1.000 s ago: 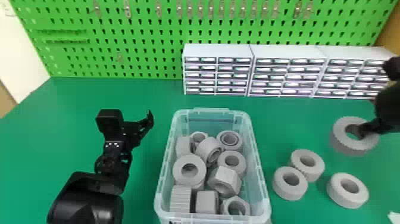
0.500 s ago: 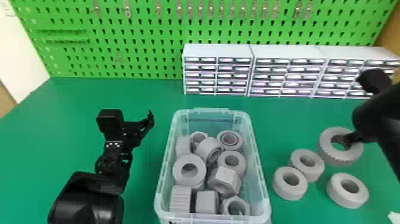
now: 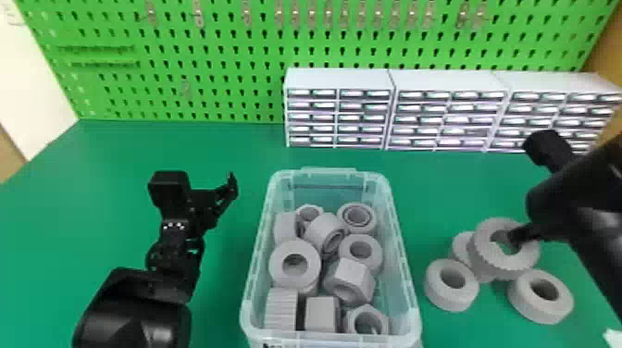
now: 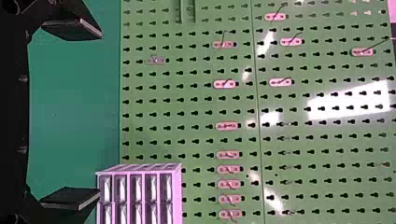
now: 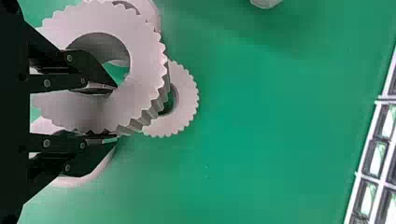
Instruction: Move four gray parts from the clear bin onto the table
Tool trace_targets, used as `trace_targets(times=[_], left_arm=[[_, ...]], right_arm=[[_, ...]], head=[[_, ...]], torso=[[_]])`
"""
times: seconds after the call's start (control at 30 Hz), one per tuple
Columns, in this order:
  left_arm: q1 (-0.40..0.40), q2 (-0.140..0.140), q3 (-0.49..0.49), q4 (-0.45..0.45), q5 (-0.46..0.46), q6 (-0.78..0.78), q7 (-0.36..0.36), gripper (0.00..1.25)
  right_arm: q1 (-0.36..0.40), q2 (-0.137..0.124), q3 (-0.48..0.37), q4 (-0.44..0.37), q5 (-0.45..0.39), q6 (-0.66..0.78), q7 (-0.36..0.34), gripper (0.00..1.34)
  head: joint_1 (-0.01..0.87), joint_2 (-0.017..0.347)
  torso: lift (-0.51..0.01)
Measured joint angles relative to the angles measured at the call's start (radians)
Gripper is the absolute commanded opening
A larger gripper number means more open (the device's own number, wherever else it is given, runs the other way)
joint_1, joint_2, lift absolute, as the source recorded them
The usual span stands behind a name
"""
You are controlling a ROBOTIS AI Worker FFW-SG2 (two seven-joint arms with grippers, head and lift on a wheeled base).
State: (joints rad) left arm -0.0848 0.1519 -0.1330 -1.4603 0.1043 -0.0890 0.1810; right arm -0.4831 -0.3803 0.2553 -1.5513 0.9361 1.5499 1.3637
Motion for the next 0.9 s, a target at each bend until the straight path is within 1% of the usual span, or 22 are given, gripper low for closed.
trace_targets(times=[0.17, 0.33, 0.9], left_arm=[[0.003, 0.000, 0.002, 0.000, -0.001, 0.000, 0.000, 1.15], [0.004, 0.000, 0.015, 0.000, -0.003, 0.000, 0.000, 1.15], [0.007, 0.000, 0.036, 0.000, -0.003, 0.000, 0.005, 1.15]], right_arm=[[0.026, -0.025, 0.026, -0.035, -0.047, 0.017, 0.000, 0.31], [0.033, -0.046, 0.081, -0.059, -0.090, 0.021, 0.000, 0.31], [0.022, -0.084, 0.188, -0.082, -0.151, 0.021, 0.000, 0.31]], head=[[0.693, 0.072], [0.693, 0.072], [0.693, 0.072]], torso=[[-0.052], [-0.052], [-0.052]])
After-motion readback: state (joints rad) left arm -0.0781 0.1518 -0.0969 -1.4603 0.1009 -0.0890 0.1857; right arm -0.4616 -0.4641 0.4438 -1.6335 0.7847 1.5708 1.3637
